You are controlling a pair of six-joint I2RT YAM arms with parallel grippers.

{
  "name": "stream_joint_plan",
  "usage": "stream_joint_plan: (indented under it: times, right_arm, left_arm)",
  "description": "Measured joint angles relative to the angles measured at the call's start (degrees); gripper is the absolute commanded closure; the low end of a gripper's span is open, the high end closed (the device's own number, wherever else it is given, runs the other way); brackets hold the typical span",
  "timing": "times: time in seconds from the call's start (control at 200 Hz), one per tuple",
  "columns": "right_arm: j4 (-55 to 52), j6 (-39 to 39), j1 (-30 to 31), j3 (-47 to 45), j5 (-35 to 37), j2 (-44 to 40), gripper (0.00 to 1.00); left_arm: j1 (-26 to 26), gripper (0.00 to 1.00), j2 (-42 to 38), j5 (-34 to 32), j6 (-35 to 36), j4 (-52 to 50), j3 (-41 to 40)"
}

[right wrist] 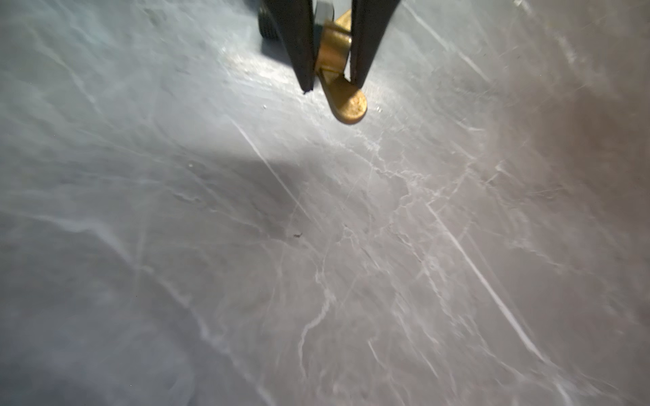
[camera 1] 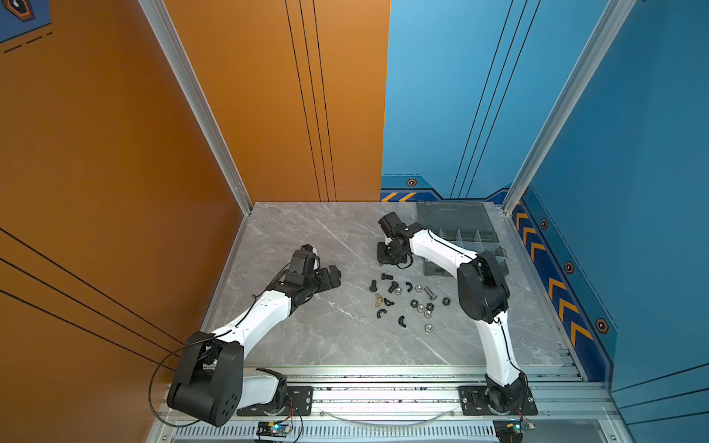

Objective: Sort the screws and nuts into containers
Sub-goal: Pick up the nut from the center of the table, then place the nut into the container.

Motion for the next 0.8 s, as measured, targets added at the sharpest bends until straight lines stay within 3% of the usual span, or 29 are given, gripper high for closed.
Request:
stream_joint_plan:
  times: [0.235,0.446,0.801]
  right_arm:
    - [0.59,-2.43,-8.07,-6.40,-0.98,-10.78,1.00]
    - [-0.24,-5.42,-16.17,-7.39,1.38,-12.20,1.00]
    - [-4.28,-9.25,-17.75,-4.50,8.87,-9.57,1.00]
  left_arm:
    - [-1.09,0.02,1.95,5.68,-1.64,5.84,0.02]
    - [-2.89,0.02,5.35,9.94,-2.80,9.14,1.46]
    - [-4.46,0.02,9.31,15.39,-5.22,14.05,3.63]
